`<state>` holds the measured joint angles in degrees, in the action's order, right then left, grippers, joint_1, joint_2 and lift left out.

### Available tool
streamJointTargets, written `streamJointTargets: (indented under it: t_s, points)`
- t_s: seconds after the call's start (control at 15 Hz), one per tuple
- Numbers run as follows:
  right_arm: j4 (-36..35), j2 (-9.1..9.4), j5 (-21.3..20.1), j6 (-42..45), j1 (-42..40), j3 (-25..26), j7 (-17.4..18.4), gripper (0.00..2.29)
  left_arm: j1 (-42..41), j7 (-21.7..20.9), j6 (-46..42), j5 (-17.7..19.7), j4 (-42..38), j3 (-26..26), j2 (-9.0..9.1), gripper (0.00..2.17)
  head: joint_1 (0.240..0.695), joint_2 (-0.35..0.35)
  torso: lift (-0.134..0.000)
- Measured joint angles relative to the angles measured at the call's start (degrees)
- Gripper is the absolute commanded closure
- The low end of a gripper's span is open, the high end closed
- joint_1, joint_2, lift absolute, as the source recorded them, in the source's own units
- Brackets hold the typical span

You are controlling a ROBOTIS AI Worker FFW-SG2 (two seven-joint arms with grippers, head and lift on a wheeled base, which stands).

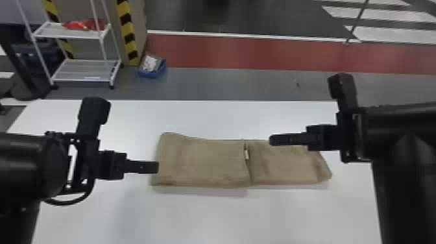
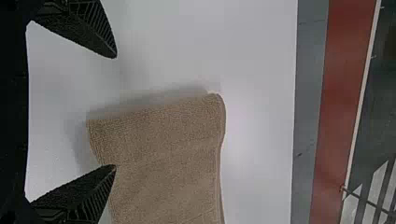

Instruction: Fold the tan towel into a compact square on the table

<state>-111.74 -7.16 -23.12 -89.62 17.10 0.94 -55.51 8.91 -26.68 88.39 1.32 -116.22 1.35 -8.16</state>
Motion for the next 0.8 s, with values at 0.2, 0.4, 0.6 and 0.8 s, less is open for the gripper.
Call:
streamJointTargets:
  t_s: [0.2,0.4,0.6,0.8]
  points:
    - [2.53,1.86,-0.6,0.0,0.74,-2.95,1.21,0.16,-0.74,-0.41,-0.15,0.05,-0.23,-1.73,-0.18,0.04,0.695,0.001,-0.124]
    - [5.2,3.23,-0.91,0.01,1.16,-4.7,2.56,0.17,-1.16,-0.72,-0.73,0.17,-0.23,-2.57,-0.42,0.04,0.695,0.031,-0.124]
    - [7.62,4.22,-0.99,0.01,1.76,-5.84,2.81,0.17,-1.49,-0.79,-1.53,0.28,-0.22,-2.7,-0.48,0.04,0.695,0.045,-0.124]
    - [10.06,5.05,-1.5,0.01,2.25,-7.05,3.89,0.17,-1.75,-0.82,-2.11,0.52,-0.16,-3.09,-0.63,0.07,0.695,0.06,-0.124]
